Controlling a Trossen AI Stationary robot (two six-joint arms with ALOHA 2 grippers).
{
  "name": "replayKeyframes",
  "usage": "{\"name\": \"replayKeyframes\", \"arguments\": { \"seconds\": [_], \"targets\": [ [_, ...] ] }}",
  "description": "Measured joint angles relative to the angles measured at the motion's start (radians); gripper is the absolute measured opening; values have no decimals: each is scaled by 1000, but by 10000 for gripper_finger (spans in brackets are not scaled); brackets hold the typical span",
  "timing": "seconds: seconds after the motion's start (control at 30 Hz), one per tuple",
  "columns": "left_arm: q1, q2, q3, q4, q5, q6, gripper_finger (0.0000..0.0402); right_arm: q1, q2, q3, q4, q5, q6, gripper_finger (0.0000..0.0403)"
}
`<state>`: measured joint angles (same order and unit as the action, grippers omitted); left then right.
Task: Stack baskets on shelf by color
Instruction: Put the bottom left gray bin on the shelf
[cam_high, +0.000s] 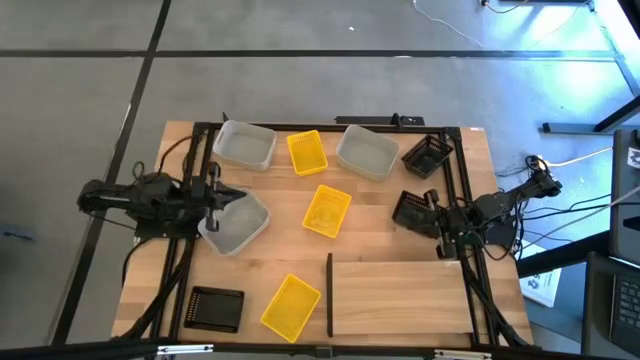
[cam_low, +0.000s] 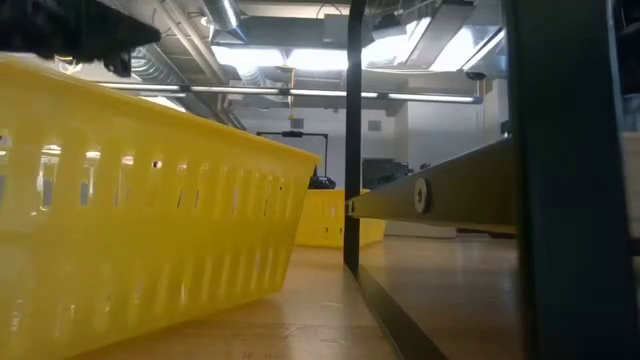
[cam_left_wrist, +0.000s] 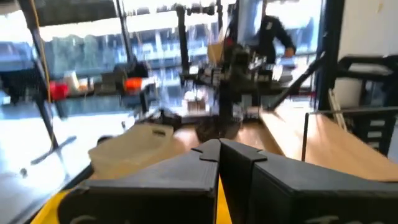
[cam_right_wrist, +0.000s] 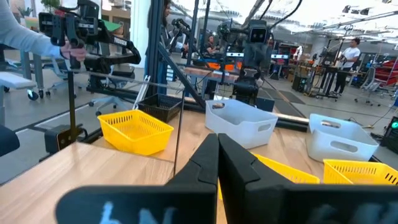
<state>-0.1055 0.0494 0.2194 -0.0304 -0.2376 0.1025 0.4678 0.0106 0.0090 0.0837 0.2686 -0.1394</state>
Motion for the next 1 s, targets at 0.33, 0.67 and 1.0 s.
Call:
{"name": "replayKeyframes", "arguments": {
  "seconds": [0.33, 0.67, 1.0],
  "targets": [
    [0, 444, 468, -510, -103, -184, 0, 0, 0, 0, 3, 0, 0, 0],
    [0, 848, 801, -1102, -22, -810, 0, 0, 0, 0, 3, 0, 0, 0],
    [0, 906, 809, -1079, 150, -861, 0, 0, 0, 0, 2, 0, 0, 0]
  ]
}}
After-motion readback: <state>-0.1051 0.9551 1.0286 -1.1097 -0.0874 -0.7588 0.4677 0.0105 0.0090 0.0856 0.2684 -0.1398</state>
